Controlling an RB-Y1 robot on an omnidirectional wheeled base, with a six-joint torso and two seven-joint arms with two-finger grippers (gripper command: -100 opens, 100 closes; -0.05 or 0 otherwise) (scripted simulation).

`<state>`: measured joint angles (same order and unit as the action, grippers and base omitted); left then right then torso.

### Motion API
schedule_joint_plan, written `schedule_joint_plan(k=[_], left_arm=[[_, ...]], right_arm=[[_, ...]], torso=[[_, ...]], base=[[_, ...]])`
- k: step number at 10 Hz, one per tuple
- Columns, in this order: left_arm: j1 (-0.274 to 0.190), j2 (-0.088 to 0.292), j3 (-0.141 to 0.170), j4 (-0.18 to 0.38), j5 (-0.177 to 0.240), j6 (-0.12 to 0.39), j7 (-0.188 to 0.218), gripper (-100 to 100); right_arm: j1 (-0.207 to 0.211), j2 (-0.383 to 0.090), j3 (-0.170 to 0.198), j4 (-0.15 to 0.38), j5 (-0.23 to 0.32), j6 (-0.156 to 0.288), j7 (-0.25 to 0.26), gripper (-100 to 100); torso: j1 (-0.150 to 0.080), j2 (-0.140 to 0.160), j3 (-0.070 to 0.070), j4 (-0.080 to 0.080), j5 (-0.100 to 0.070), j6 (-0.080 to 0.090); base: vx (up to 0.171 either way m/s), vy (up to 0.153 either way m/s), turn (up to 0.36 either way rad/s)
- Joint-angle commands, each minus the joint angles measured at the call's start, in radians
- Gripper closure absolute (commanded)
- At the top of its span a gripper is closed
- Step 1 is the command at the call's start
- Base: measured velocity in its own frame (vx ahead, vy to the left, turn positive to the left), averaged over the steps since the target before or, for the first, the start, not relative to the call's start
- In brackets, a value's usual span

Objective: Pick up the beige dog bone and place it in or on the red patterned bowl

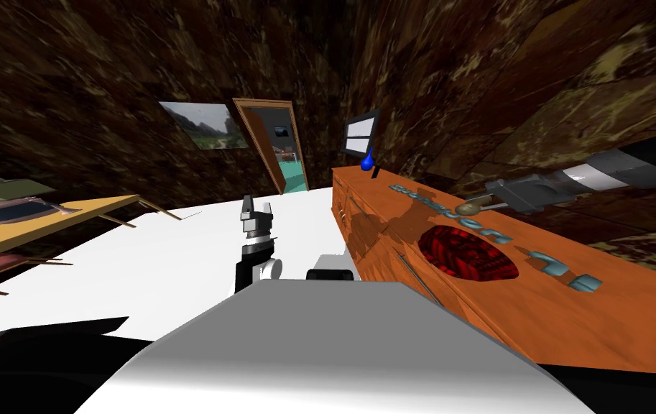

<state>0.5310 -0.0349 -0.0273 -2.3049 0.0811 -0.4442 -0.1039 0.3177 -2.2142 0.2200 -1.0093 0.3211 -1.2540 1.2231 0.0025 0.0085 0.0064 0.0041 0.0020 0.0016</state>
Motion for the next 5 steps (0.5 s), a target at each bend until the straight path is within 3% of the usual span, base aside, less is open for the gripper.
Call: schedule_joint_plan(k=[1,4,5], left_arm=[[0.000,0.000,0.000,0.000,0.000,0.000,0.000,0],[0.000,0.000,0.000,0.000,0.000,0.000,0.000,0],[0.000,0.000,0.000,0.000,0.000,0.000,0.000,0]], right_arm=[[-0.029,-0.004,0.014,-0.024,-0.002,-0.003,-0.010,100],[-0.103,-0.002,0.032,-0.110,-0.006,-0.011,-0.048,100],[-0.103,-0.002,0.032,-0.110,-0.006,-0.011,-0.048,100]], torso=[[0.000,0.000,0.000,0.000,0.000,0.000],[0.002,-0.001,-0.001,0.000,0.000,0.001],[0.002,-0.001,0.000,0.000,0.000,0.001]], base=[[-0.026,0.001,-0.061],[-0.035,0.009,-0.162],[-0.037,0.015,-0.081]])
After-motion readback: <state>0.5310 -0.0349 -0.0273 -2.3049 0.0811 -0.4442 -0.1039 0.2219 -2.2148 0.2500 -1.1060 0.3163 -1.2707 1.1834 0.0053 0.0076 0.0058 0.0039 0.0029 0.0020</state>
